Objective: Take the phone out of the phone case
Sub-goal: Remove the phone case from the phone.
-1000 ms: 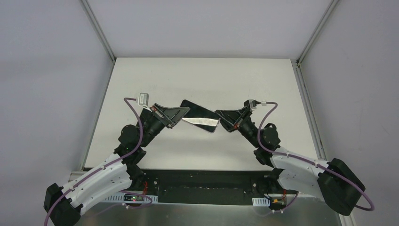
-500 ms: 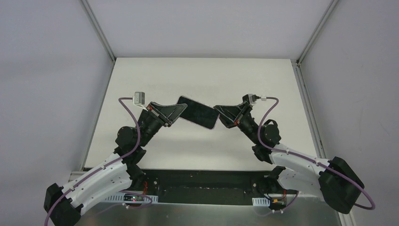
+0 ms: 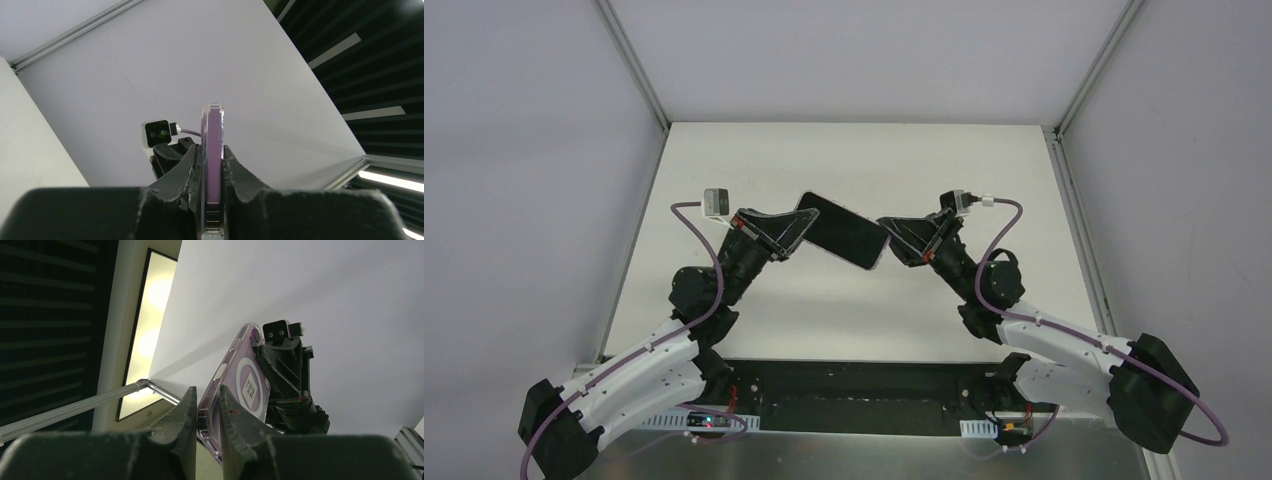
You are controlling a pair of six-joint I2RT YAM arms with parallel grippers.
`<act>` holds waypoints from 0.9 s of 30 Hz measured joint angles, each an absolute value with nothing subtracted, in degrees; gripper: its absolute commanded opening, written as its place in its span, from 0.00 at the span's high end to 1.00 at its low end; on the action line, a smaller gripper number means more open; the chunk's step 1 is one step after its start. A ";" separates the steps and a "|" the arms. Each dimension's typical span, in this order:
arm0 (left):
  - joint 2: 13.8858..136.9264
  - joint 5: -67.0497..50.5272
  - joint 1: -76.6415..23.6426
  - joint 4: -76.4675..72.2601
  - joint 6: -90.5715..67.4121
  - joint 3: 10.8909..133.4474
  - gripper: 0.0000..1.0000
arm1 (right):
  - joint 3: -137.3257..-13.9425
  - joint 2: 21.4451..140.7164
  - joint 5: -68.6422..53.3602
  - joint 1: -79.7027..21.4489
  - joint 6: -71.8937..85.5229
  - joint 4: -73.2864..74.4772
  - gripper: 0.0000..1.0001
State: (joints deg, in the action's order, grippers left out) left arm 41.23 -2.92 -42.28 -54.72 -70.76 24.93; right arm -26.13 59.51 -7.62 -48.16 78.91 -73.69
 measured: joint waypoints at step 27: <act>43.90 -1.98 -42.33 -59.57 -74.37 24.82 1.00 | -27.42 58.61 -6.74 -49.54 76.44 -73.01 0.86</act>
